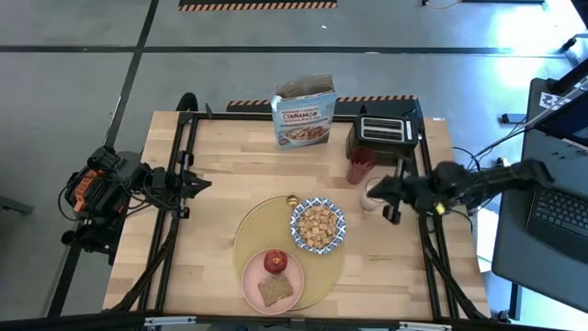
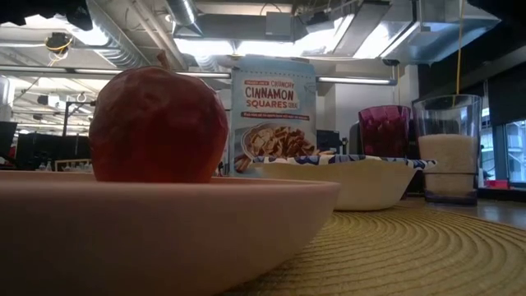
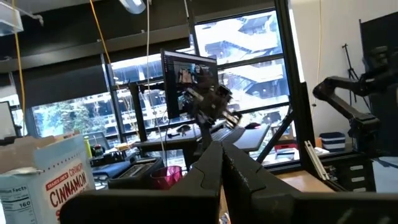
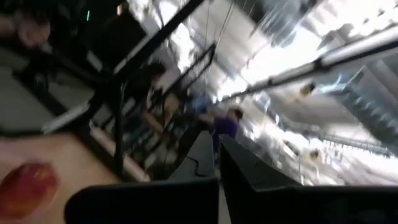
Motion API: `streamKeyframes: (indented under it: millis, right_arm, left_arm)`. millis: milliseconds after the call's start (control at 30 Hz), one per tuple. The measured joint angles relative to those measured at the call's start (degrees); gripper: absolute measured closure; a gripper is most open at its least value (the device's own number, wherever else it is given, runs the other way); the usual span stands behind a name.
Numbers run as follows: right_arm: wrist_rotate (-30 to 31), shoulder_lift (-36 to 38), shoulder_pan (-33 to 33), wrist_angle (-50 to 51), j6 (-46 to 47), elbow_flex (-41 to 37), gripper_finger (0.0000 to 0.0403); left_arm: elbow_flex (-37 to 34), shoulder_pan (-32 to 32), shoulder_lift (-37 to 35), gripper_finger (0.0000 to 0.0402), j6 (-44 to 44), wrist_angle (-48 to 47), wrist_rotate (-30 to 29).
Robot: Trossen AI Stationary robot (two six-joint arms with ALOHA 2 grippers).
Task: Arrange a breakfast setting
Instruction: Return to Home Position
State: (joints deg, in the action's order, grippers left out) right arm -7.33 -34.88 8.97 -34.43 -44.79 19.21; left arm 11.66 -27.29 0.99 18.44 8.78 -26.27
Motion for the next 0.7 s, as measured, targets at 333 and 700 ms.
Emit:
streamKeyframes:
  millis: [333,700]
  right_arm:
    - [-12.8,19.8,-16.7,15.4,5.8,2.4,0.0403]
    - [-7.4,33.9,-12.9,33.2,8.6,2.8,0.0403]
  left_arm:
    - [0.0,0.0,0.0,0.0402,-2.1,-2.0,0.3]
    - [-2.4,0.0,-0.7,0.0402,-4.7,-5.3,-2.6]
